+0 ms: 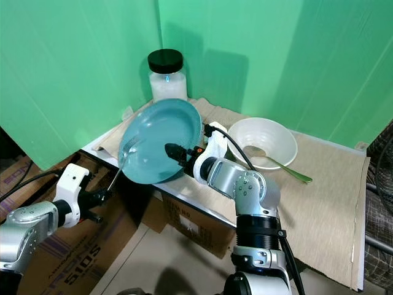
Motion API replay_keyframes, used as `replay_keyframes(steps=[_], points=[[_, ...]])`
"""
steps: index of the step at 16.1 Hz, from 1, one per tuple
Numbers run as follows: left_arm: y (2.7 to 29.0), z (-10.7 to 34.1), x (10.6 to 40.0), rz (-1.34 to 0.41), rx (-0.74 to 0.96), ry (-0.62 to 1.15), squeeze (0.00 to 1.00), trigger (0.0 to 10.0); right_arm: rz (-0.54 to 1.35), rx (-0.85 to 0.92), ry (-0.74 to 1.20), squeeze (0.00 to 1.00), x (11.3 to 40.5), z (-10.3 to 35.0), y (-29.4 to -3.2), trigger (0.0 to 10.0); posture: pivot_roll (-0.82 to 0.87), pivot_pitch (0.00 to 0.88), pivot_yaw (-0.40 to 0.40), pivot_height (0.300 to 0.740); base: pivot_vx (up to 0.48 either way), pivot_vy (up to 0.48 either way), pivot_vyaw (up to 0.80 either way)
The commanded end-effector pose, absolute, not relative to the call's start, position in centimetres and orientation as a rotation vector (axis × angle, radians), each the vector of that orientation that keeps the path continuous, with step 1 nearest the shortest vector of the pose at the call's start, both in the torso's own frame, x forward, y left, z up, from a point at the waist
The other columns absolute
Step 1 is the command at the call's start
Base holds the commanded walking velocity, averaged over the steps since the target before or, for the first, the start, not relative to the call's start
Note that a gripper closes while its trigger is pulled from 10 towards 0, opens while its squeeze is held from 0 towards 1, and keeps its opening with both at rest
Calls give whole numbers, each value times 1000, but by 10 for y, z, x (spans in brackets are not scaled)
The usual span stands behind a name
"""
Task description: Setting the table
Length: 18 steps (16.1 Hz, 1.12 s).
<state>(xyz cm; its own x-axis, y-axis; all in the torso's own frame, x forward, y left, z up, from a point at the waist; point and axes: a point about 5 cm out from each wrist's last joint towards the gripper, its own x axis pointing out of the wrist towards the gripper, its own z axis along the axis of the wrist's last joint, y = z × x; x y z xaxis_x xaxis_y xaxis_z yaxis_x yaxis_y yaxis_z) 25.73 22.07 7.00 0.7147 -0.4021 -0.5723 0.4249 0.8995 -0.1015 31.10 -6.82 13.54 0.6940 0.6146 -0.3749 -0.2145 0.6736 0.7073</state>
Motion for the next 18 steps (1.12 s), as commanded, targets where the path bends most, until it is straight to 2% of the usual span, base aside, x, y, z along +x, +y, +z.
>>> replay_keyframes(steps=[1,15,18], points=[[219,71,258,-475,42,625,0,0,616,748,602,0,311,154,-38,0,14,0,36,740,0,0,0],[220,75,261,-478,39,605,0,0,545,704,628,0,312,142,-41,0,18,0,41,740,0,0,0],[223,93,269,-455,24,497,0,0,503,736,581,0,317,145,-46,0,22,0,43,740,0,0,0]])
